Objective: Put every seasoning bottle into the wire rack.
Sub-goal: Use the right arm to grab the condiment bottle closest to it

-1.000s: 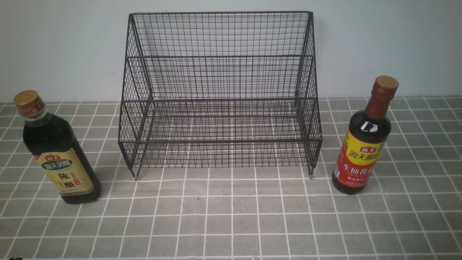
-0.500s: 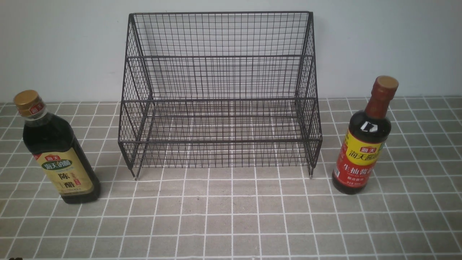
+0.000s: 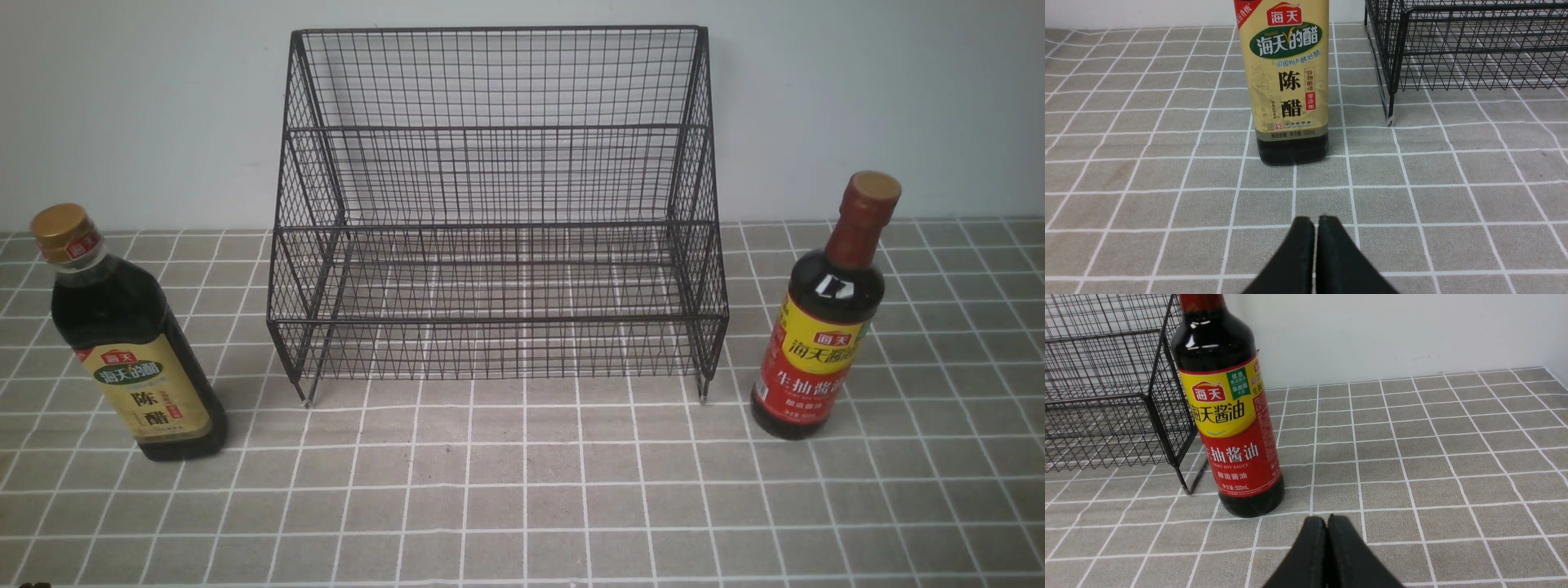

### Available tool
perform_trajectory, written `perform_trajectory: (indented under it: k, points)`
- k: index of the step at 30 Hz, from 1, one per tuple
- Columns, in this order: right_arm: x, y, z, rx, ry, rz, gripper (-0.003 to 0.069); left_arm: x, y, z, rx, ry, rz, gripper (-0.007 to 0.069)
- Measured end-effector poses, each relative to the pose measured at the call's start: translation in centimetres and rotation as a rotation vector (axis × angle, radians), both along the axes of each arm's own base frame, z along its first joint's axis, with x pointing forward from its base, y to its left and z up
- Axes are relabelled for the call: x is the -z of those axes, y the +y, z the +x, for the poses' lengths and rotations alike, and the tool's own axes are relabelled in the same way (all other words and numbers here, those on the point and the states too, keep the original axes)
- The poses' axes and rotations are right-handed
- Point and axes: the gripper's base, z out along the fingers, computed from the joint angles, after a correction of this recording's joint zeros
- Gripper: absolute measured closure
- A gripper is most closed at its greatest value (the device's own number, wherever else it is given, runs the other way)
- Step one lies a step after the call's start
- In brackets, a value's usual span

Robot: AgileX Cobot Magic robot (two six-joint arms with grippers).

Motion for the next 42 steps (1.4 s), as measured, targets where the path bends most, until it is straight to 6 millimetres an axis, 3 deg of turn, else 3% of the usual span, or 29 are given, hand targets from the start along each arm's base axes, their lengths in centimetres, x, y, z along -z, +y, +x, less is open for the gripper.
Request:
perform_trajectory:
  k: [8, 15, 20, 26, 33, 39, 42]
  points:
    - [-0.1, 0.1, 0.0, 0.001, -0.009, 0.045, 0.0673, -1.9, -0.2, 0.4, 0.003, -0.224, -0.101, 0.0631]
    - [-1.7, 0.2, 0.2, 0.025, -0.165, 0.499, 0.0673, -5.1, 0.2, 0.1, -0.030, -0.585, -0.219, 0.0631]
    - [-2.1, 0.1, 0.2, 0.038, -0.197, 0.667, 0.0673, -6.8, 0.6, -0.6, -0.049, -0.789, -0.229, 0.0631]
    - [-2.1, 0.1, 0.2, 0.035, -0.203, 0.618, 0.0673, -6.6, 0.6, -0.5, -0.048, -0.767, -0.232, 0.0631]
    - [-3.0, 0.1, 0.0, 0.026, -0.231, 0.586, 0.0673, -5.6, 0.2, 0.0, -0.028, -0.575, -0.236, 0.0631]
    - [-8.5, 0.6, -0.8, -0.053, -0.271, 0.327, 0.0673, -6.5, -0.1, 0.6, -0.013, -0.423, -0.238, 0.0631]
    - [-10.1, 0.9, 0.3, -0.083, -0.180, 0.189, 0.0673, -6.7, -0.2, 1.6, -0.018, -0.323, -0.237, 0.0631]
